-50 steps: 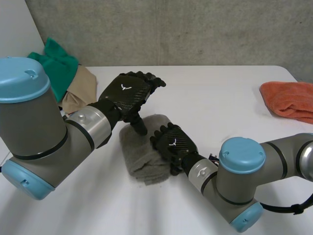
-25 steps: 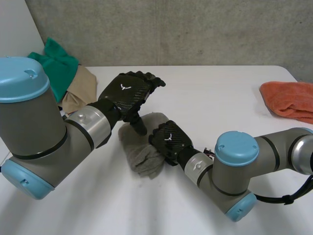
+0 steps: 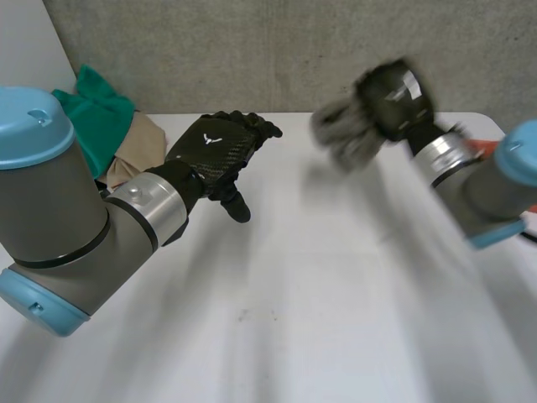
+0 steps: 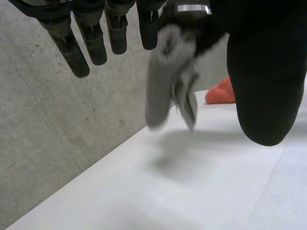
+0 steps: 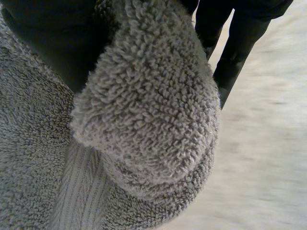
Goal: Fold the laundry.
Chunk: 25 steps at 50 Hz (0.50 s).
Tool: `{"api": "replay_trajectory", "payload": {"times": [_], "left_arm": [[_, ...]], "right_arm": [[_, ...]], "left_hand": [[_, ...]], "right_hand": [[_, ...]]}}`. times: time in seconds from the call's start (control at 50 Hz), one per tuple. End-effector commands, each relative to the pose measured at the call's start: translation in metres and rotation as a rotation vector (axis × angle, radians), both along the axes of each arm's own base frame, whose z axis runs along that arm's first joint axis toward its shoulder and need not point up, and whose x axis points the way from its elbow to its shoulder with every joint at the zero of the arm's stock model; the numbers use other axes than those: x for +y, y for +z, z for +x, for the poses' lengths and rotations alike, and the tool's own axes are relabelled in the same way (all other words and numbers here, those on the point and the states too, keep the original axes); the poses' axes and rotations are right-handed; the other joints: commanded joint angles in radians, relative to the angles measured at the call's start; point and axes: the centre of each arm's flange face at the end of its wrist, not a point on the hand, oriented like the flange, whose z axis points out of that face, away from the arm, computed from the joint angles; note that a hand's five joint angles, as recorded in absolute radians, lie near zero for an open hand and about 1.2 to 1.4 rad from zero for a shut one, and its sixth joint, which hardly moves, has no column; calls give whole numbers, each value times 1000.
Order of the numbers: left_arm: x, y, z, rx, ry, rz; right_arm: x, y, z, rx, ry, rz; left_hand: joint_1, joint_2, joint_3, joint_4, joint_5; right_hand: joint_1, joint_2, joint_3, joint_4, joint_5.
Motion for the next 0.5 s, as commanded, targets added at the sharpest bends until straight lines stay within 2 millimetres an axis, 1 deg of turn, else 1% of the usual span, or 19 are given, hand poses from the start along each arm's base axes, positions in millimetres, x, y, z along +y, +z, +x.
{"api": "replay_trajectory", "payload": {"times": [0.02, 0.04, 0.08, 0.1, 0.12, 0.18, 0.2, 0.26, 0.28, 0.34, 0.36, 0.4, 0.42, 0.48, 0.5], "left_arm": [[-1, 0, 0, 0, 1, -3], [-1, 1, 0, 1, 1, -4], [-2, -1, 0, -1, 1, 0], [-3, -2, -1, -2, 1, 1], [-3, -2, -1, -1, 1, 0], [-3, -2, -2, -1, -3, -2], [-2, -2, -4, 0, -8, -3], [-1, -4, -6, -1, -16, 0], [0, -5, -6, 1, -19, -3], [1, -5, -8, 4, -25, -5], [3, -7, -9, 4, -31, -5], [6, -7, -12, 7, -43, -9], [8, -7, -13, 9, -48, -9], [18, -9, -19, 7, -80, -11], [23, -10, -22, 6, -102, -14]], "right_arm": [[-90, 46, -112, -220, -137, -94], [-105, 46, -138, -249, -172, -96], [-120, 41, -161, -273, -199, -93], [-127, 35, -169, -275, -209, -92], [-138, 22, -184, -271, -232, -87], [-150, 2, -202, -261, -255, -72], [-157, -12, -218, -252, -272, -62], [-164, -35, -235, -230, -276, -37], [-168, -50, -243, -219, -273, -19], [-170, -72, -259, -210, -286, 11], [-171, -89, -269, -206, -295, 41], [-170, -100, -277, -203, -302, 62], [-168, -112, -280, -197, -295, 89], [-165, -128, -282, -189, -274, 131], [-161, -137, -283, -180, -259, 158]], "left_hand": [[60, 53, 48, 55, 59], [60, 53, 48, 55, 59], [60, 53, 48, 55, 59], [60, 53, 48, 55, 59], [60, 53, 48, 55, 59], [60, 53, 48, 55, 59], [60, 53, 48, 55, 59], [60, 53, 48, 55, 59], [60, 53, 48, 55, 59], [60, 53, 48, 55, 59], [57, 50, 46, 52, 56], [57, 50, 45, 52, 56], [57, 50, 45, 52, 56], [51, 44, 40, 47, 50], [51, 44, 40, 47, 50]], "right_hand": [[382, 263, 257, 214, 312], [382, 263, 257, 214, 312], [382, 263, 257, 214, 312], [382, 263, 257, 214, 312], [382, 263, 257, 214, 312], [382, 263, 257, 214, 312], [382, 263, 257, 214, 312], [382, 263, 257, 214, 312], [382, 263, 257, 214, 312], [382, 263, 257, 214, 312], [382, 263, 257, 214, 312], [382, 263, 257, 214, 312], [382, 263, 257, 214, 312], [382, 263, 257, 214, 312], [382, 263, 257, 214, 312]]}}
